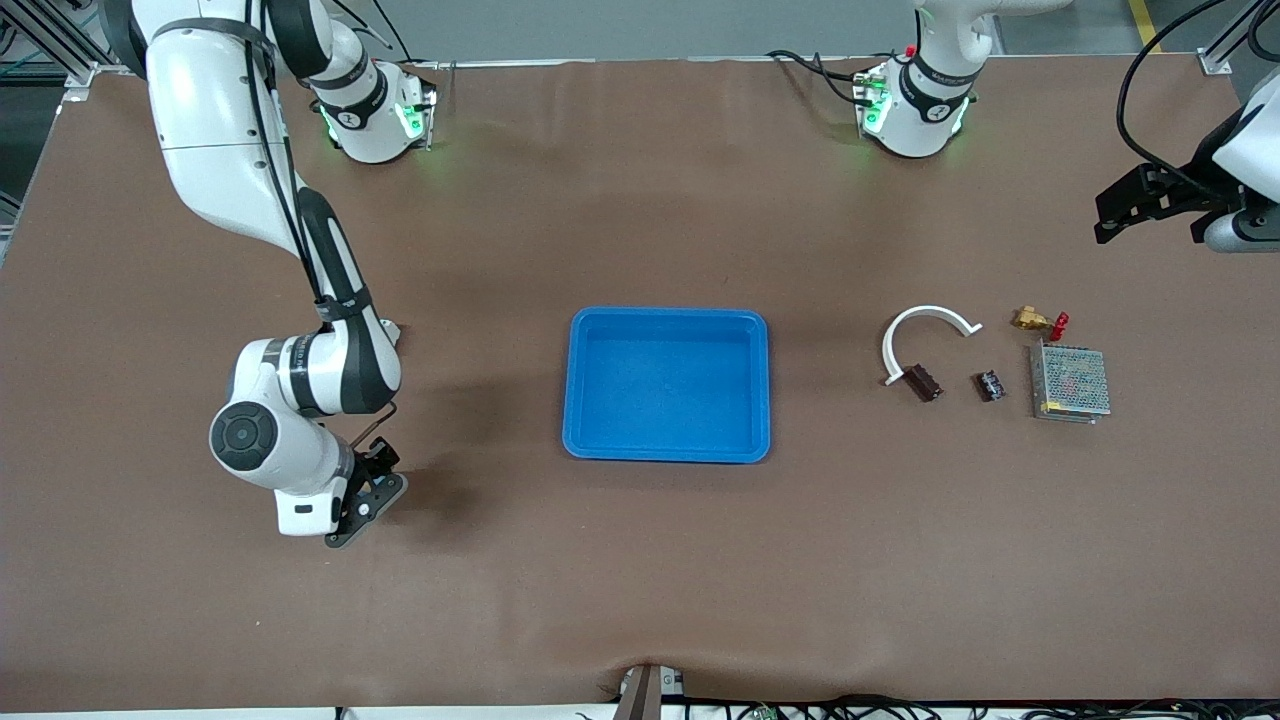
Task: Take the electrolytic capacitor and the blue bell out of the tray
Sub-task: 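Carry the second bell with the right gripper and set it beside the first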
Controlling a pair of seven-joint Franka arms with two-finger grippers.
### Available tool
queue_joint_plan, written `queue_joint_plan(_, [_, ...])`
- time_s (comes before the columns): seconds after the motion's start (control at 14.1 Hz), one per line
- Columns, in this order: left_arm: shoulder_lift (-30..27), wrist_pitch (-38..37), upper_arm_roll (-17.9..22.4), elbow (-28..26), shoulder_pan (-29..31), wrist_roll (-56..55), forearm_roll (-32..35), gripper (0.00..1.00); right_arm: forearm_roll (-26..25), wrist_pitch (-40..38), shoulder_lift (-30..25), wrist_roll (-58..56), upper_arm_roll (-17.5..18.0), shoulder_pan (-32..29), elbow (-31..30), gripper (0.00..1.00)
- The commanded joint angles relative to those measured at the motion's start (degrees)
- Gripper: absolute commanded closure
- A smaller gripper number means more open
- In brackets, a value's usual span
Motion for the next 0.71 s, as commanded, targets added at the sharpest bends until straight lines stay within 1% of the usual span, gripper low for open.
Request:
queue_joint_plan(0.0, [0.29,0.04,0.09,0.81,-0.04,1.14,-0.51,0.0,-0.29,1.37,-0.03,-3.12,0.93,-1.7,-0.48,0.6])
queue_joint_plan(0.64, [0.38,0.04,0.09,0.81,-0.04,1.14,-0.43,0.0,0.59,2.34,1.11,-8.31,1.11,-3.64,-1.27,0.6])
